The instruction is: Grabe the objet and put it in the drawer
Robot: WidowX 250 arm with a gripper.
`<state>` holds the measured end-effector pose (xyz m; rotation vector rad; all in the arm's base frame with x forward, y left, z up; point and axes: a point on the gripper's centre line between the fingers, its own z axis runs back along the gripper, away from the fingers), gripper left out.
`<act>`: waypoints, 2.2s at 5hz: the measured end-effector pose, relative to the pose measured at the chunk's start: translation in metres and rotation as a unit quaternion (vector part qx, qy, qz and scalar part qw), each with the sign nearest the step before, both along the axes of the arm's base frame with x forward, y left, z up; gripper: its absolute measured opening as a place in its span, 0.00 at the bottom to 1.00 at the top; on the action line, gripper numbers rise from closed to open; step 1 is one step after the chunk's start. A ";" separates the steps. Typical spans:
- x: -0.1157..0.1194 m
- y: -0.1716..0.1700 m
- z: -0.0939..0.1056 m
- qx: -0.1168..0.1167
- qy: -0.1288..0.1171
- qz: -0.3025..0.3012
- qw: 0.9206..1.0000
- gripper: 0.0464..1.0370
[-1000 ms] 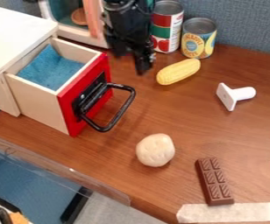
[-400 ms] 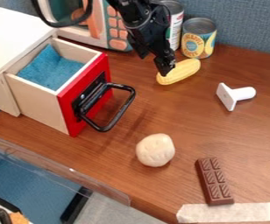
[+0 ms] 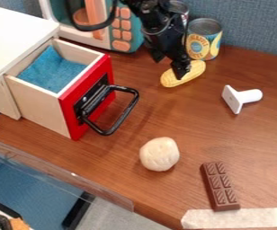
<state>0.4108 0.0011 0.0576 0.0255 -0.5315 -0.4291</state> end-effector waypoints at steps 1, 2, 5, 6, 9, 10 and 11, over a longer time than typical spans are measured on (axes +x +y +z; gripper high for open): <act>0.018 -0.007 -0.008 0.006 0.002 0.002 1.000 0.96; 0.028 -0.013 -0.008 0.008 -0.001 0.006 1.000 0.96; 0.025 -0.012 -0.029 0.015 0.038 0.031 0.999 0.85; 0.021 -0.011 -0.032 0.016 0.045 0.029 0.998 0.59; -0.011 -0.009 0.043 -0.041 0.010 0.047 0.998 0.57; -0.026 0.004 0.066 -0.055 0.005 0.078 0.995 0.57; -0.052 0.040 0.085 -0.067 0.011 0.160 0.985 0.57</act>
